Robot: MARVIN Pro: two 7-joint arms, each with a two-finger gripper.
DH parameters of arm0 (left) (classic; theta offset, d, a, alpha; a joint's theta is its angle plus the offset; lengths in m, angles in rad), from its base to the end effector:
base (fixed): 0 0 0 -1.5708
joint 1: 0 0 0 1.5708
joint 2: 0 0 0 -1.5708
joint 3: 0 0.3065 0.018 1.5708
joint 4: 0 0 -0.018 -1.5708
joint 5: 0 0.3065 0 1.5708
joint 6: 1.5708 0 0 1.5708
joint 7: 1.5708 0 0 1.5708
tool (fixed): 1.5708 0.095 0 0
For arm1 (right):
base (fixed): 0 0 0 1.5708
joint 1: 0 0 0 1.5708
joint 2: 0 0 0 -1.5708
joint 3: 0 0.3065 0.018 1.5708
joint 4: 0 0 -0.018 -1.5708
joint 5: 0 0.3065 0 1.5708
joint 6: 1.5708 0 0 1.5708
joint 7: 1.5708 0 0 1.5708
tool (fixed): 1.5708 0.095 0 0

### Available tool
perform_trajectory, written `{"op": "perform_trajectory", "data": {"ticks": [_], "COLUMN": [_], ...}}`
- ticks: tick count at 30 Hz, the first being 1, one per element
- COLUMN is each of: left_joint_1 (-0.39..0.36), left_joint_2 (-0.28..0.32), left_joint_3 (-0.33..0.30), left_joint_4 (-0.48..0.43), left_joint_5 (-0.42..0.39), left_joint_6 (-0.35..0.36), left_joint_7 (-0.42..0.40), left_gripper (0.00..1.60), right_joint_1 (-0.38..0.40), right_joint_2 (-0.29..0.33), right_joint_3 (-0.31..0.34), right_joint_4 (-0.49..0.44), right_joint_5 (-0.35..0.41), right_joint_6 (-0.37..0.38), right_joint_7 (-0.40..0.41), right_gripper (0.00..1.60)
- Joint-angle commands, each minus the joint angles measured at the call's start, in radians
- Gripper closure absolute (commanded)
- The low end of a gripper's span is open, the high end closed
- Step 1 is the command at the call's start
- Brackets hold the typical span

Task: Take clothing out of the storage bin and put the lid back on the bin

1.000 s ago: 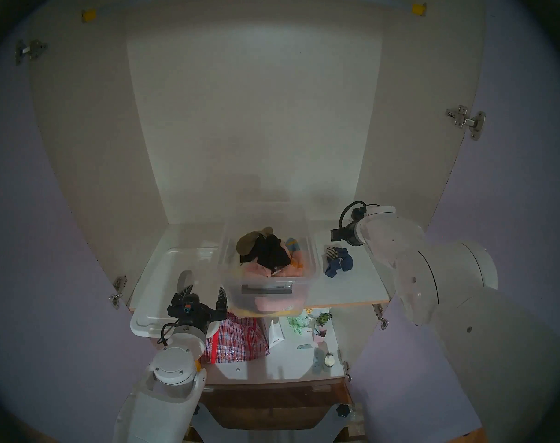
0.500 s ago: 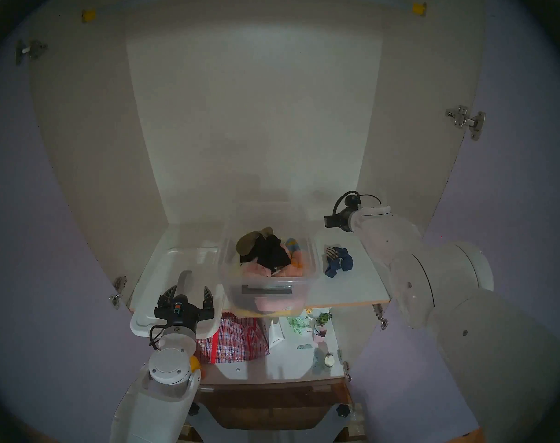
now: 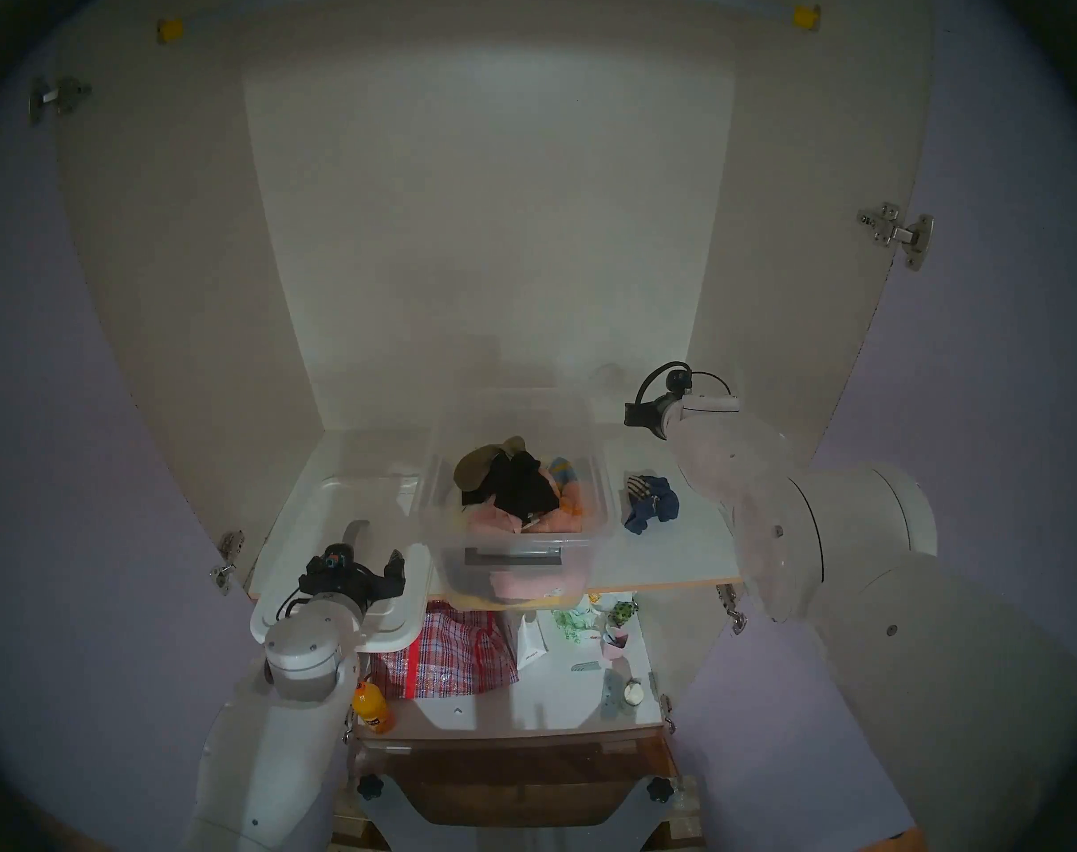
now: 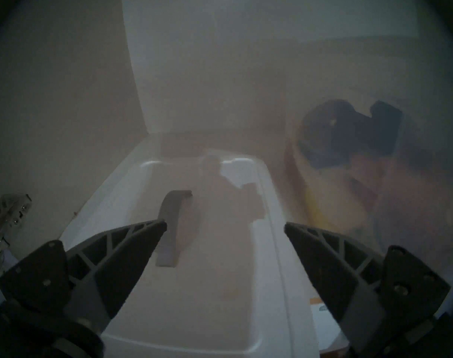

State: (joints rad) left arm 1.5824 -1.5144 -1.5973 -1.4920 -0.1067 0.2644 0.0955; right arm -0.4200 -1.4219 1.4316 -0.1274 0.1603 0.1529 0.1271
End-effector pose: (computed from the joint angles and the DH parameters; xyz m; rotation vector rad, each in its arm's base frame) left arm 0.4064 0.0387 -0.3844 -2.5275 -0.1726 -1.7582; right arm 0.6557 -0.0856 -0.2529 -2.6461 0.0314 -1.6716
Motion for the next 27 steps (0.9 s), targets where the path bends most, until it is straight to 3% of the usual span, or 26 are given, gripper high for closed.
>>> {"op": "perform_trajectory", "data": {"ticks": [1,6,13,17,19,27], "left_joint_1": [-0.047,-0.096,-0.149,-0.19,-0.213,-0.245], "left_joint_2": [0.019,0.05,0.071,0.071,0.048,0.059], "left_joint_3": [-0.016,0.014,0.028,0.025,-0.009,0.018], "left_joint_4": [0.028,0.097,0.153,0.221,0.247,0.301], "left_joint_5": [0.003,0.041,0.035,0.031,-0.012,0.037], "left_joint_6": [0.043,0.087,0.136,0.129,0.128,0.112], "left_joint_7": [0.0,0.004,-0.013,-0.01,-0.016,0.01], "left_gripper": [0.0,0.0,0.0,0.0,0.0,0.0], "right_joint_1": [0.038,0.038,0.039,0.039,0.039,0.04], "right_joint_2": [-0.001,-0.001,-0.001,-0.001,-0.001,0.013], "right_joint_3": [0.002,0.002,0.003,0.003,0.003,0.009], "right_joint_4": [-0.017,-0.016,-0.015,-0.014,-0.014,-0.022], "right_joint_5": [0.002,0.002,0.001,0.001,0.001,0.004], "right_joint_6": [-0.003,-0.002,-0.003,-0.003,-0.003,-0.024], "right_joint_7": [0.004,0.006,0.007,0.007,0.007,0.026], "right_gripper": [0.0,0.0,0.0,0.0,0.0,0.0]}}
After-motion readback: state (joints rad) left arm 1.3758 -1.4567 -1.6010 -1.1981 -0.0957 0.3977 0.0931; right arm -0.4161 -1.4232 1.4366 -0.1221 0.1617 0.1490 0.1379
